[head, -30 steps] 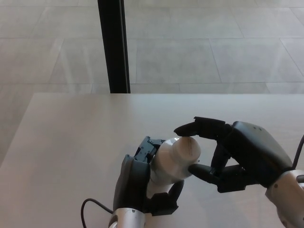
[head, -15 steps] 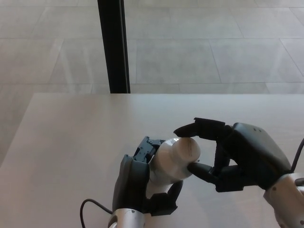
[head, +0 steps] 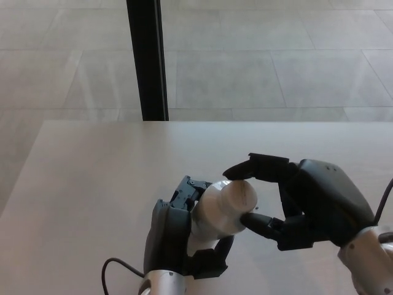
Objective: The robot uses its left hand to to lift the bottle kept on the middle of the desk and tilts it towards its right hand. It then uses its right hand to rotate its cap to open it and places the bottle and cap back on the desk
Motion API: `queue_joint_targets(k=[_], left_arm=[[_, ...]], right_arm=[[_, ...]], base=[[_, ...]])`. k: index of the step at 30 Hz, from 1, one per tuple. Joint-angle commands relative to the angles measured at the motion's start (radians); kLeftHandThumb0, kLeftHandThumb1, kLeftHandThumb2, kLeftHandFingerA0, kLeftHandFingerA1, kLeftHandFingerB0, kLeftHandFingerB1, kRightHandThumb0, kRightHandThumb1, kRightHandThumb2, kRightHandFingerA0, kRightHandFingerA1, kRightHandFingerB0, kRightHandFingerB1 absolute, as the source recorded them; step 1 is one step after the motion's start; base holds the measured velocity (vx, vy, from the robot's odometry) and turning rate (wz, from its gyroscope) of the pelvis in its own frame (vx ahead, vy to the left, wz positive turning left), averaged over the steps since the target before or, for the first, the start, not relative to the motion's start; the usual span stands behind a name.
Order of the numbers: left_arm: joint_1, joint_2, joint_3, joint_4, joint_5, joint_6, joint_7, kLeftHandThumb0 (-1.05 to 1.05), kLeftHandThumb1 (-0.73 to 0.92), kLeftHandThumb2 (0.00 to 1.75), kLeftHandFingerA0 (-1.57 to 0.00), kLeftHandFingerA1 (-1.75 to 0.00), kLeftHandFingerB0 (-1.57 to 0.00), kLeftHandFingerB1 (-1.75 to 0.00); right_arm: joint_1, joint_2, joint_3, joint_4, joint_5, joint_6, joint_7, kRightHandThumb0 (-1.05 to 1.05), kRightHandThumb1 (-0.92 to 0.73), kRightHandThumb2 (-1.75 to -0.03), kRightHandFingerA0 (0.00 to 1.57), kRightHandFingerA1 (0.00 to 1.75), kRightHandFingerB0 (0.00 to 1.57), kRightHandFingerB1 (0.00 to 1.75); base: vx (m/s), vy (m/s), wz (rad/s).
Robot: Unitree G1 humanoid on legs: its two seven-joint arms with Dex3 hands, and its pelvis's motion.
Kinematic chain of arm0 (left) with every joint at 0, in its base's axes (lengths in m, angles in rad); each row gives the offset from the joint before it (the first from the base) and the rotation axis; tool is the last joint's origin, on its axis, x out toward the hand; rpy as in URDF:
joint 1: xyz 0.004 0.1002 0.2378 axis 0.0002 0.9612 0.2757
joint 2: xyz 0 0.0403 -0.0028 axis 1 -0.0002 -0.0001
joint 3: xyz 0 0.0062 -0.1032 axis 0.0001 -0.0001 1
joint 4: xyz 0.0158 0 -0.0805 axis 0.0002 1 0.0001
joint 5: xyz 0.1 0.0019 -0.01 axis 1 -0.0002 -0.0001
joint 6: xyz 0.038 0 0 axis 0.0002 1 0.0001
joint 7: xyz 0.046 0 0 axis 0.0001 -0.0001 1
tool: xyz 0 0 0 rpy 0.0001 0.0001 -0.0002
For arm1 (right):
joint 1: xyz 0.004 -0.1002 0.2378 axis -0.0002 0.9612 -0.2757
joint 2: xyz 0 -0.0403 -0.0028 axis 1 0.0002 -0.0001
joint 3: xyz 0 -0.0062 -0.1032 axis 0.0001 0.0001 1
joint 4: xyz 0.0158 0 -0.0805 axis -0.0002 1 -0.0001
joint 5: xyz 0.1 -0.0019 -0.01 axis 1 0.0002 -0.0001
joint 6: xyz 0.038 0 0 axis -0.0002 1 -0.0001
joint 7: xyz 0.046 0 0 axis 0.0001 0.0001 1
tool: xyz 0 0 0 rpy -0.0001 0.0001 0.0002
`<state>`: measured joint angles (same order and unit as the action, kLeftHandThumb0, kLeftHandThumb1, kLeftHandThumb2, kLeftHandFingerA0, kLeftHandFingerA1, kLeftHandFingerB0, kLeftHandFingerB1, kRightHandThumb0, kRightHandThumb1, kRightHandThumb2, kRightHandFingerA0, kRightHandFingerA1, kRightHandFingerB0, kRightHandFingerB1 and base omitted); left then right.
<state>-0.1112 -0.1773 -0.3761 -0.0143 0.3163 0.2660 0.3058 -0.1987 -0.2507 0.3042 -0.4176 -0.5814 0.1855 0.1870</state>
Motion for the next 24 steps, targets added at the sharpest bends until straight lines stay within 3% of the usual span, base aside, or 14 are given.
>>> queue_joint_targets(k=[1, 2, 8, 9, 11, 12, 14, 15, 16, 19, 20, 22, 23, 24], left_arm=[[0.025, 0.0, -0.001, 0.024, 0.021, 0.011, 0.002, 0.1, 0.8, 1.35, -0.98, -1.15, -0.85, -1.06], [0.026, -0.002, -0.001, 0.023, 0.022, 0.014, 0.003, 0.19, 0.75, 1.26, -0.79, -1.75, -0.62, -1.61], [0.031, -0.012, 0.003, 0.022, 0.023, 0.026, 0.006, 0.19, 0.75, 1.25, -0.82, -1.75, -0.63, -1.59], [0.038, -0.013, 0.005, 0.019, 0.019, 0.025, 0.004, 0.17, 0.78, 1.23, -1.03, -1.75, -0.75, -1.44], [0.04, -0.017, 0.009, 0.019, 0.011, 0.023, 0.0, 0.17, 0.78, 1.23, -1.03, -1.75, -0.75, -1.44], [0.041, -0.019, 0.011, 0.019, 0.01, 0.021, 0.002, 0.16, 0.74, 1.19, -0.82, -1.75, -0.61, -1.62], [0.041, -0.02, 0.013, 0.022, 0.01, 0.016, 0.004, 0.16, 0.73, 1.17, -0.84, -1.75, -0.62, -1.62], [0.042, -0.018, 0.01, 0.024, 0.015, 0.008, 0.007, 0.17, 0.75, 1.24, -1.07, -1.75, -0.8, -1.46], [0.042, -0.012, 0.009, 0.028, 0.016, -0.007, 0.005, 0.16, 0.75, 1.21, -1.1, -1.75, -0.81, -1.45], [0.046, -0.01, 0.007, 0.031, 0.022, -0.012, 0.007, 0.18, 0.72, 1.26, -0.87, -1.75, -0.66, -1.68], [0.047, -0.018, 0.012, 0.03, 0.018, -0.001, 0.01, 0.18, 0.78, 1.22, -1.08, -1.75, -0.82, -1.47], [0.049, -0.023, 0.013, 0.036, 0.02, -0.002, 0.019, 0.17, 0.8, 1.14, -1.08, -1.75, -0.79, -1.44], [0.048, -0.024, 0.013, 0.038, 0.022, 0.0, 0.022, 0.15, 0.8, 1.1, -1.03, -1.75, -0.76, -1.44], [0.048, -0.025, 0.013, 0.039, 0.024, 0.002, 0.025, 0.15, 0.8, 1.1, -1.03, -1.75, -0.76, -1.44]], right_arm=[[-0.011, -0.037, 0.0, 0.008, -0.017, -0.046, 0.013, -0.31, -0.6, -0.67, 0.94, 1.72, 0.85, 0.71], [-0.015, -0.042, 0.001, 0.01, -0.011, -0.056, 0.015, -0.31, -0.6, -0.67, 0.96, 1.71, 0.83, 0.72], [-0.037, -0.057, 0.014, 0.015, 0.001, -0.107, 0.026, -0.27, -0.52, -0.83, 0.97, 1.66, 0.89, 0.86], [-0.033, -0.056, 0.018, 0.016, 0.0, -0.113, 0.022, -0.26, -0.5, -0.86, 0.99, 1.64, 0.9, 0.88], [-0.034, -0.054, 0.019, 0.021, 0.0, -0.125, 0.016, -0.26, -0.5, -0.86, 0.99, 1.64, 0.9, 0.88], [-0.036, -0.056, 0.021, 0.021, -0.001, -0.129, 0.018, -0.26, -0.49, -0.86, 0.99, 1.64, 0.9, 0.86], [-0.035, -0.056, 0.024, 0.018, -0.007, -0.132, 0.018, -0.26, -0.49, -0.88, 0.99, 1.63, 0.9, 0.85], [-0.037, -0.064, 0.028, 0.026, -0.009, -0.16, 0.009, -0.23, -0.47, -0.92, 0.99, 1.65, 0.91, 0.86], [-0.037, -0.064, 0.028, 0.03, -0.007, -0.176, 0.002, -0.22, -0.46, -0.92, 0.99, 1.67, 0.9, 0.87], [-0.032, -0.065, 0.029, 0.039, 0.002, -0.202, -0.007, -0.21, -0.44, -0.99, 0.97, 1.7, 0.9, 0.9], [-0.033, -0.068, 0.03, 0.052, 0.009, -0.249, -0.029, -0.22, -0.44, -1.01, 0.97, 1.67, 0.89, 0.93], [-0.031, -0.068, 0.033, 0.061, 0.007, -0.275, -0.042, -0.22, -0.43, -1.06, 0.99, 1.65, 0.9, 0.96], [-0.032, -0.069, 0.033, 0.062, 0.006, -0.278, -0.041, -0.24, -0.46, -1.1, 1.22, 1.3, 0.88, 0.96], [-0.033, -0.07, 0.035, 0.063, 0.006, -0.28, -0.038, -0.24, -0.46, -1.1, 1.22, 1.3, 0.88, 0.96]], base=[[0.0, 0.0, 0.0], [0.0, 0.0, 0.0], [0.0, 0.0, 0.0], [0.0, 0.0, 0.0], [0.0, 0.0, 0.0], [0.0, 0.0, 0.0], [0.0, 0.0, 0.0], [0.0, 0.0, 0.0], [0.0, 0.0, 0.0], [0.0, 0.0, 0.0], [0.0, 0.0, 0.0], [0.0, 0.0, 0.0], [0.0, 0.0, 0.0], [0.0, 0.0, 0.0]])
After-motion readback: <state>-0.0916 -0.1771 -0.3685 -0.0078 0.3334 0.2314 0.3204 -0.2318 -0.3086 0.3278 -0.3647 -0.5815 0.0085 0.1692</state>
